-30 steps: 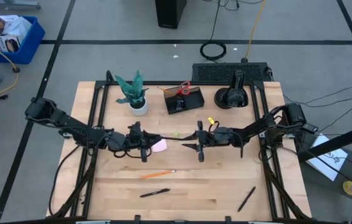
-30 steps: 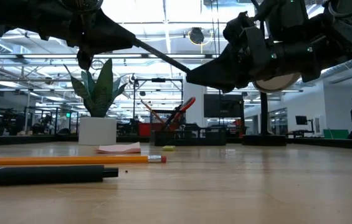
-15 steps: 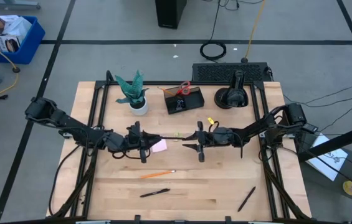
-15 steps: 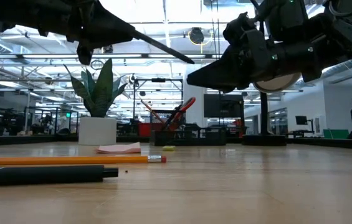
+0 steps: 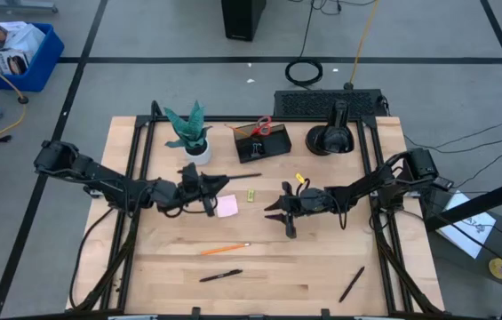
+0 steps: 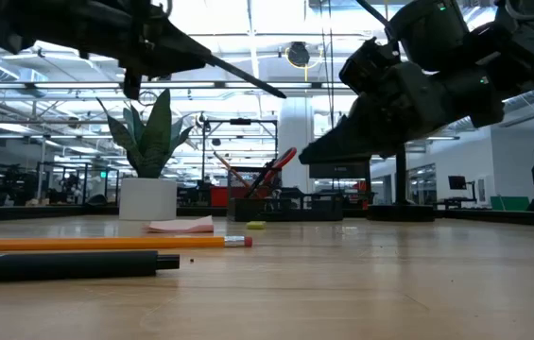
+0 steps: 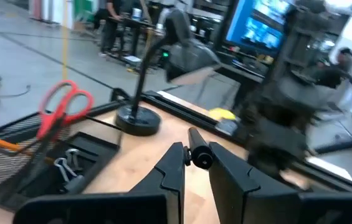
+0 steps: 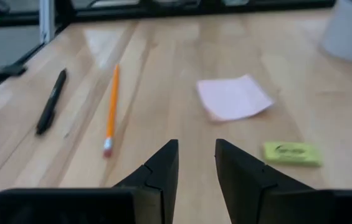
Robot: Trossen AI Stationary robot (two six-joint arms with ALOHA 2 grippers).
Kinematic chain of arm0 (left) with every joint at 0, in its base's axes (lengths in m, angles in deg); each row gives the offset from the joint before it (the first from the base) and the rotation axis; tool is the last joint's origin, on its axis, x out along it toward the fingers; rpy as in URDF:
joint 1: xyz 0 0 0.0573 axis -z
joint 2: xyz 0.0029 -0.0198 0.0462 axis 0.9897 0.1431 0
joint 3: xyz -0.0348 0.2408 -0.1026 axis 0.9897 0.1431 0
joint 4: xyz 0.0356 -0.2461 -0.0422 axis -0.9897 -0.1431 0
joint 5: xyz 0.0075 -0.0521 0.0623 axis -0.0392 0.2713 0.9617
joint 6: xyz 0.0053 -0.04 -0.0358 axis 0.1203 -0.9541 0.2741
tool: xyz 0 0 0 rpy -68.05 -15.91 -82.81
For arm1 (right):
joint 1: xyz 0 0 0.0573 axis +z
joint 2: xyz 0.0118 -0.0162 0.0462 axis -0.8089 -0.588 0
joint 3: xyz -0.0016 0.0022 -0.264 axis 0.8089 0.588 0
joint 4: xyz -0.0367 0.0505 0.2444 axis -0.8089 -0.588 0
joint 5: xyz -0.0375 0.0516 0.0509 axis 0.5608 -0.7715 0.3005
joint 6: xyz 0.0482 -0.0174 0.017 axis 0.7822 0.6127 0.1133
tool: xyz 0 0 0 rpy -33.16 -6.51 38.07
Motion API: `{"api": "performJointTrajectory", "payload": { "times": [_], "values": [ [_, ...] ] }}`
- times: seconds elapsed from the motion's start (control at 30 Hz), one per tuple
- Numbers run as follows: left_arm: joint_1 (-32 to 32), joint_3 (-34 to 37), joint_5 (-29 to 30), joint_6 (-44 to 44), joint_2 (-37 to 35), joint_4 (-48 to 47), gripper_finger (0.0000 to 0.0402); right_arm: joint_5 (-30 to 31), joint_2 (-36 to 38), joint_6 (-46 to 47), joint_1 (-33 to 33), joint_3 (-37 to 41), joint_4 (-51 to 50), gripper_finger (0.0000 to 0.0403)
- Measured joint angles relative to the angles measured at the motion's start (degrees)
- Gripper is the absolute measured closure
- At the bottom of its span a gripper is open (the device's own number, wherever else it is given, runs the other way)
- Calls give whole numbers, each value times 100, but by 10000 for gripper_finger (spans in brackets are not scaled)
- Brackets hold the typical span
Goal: Pick and place office supplies into organizer
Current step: Put the black pen into the black mesh desk organizer
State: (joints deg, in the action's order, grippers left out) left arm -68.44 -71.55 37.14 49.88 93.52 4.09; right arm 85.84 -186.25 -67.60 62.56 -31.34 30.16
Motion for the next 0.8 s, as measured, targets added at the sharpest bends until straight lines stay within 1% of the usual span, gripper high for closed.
{"api": "performJointTrajectory", "payload": {
  "times": [0.13, 0.23, 0.33, 0.47, 0.57, 0.63, 0.8],
  "values": [
    [-426, -241, -44, -293, -107, -571, 351, 2, 0, 40, 171, 0, -316, 305],
    [-790, -627, -340, -434, -171, -1375, 351, 6, 0, 198, 271, 2, -381, 308],
    [-1143, -1191, -605, -449, -176, -2275, 351, 10, 0, 267, 335, 4, -290, 309],
    [-1674, -2006, -1171, -726, -177, -3608, 351, 13, 0, 262, 394, 4, -273, 306],
    [-1980, -2545, -1211, -743, -177, -4417, 351, 10, 0, 265, 394, 4, -274, 305],
    [-2206, -2816, -1270, -857, -176, -4838, 351, 15, 0, 275, 394, 4, -278, 305],
    [-2837, -3423, -1851, -1015, -18, -5517, 351, 19, 0, 264, 392, 4, -250, 306]
  ]
}}
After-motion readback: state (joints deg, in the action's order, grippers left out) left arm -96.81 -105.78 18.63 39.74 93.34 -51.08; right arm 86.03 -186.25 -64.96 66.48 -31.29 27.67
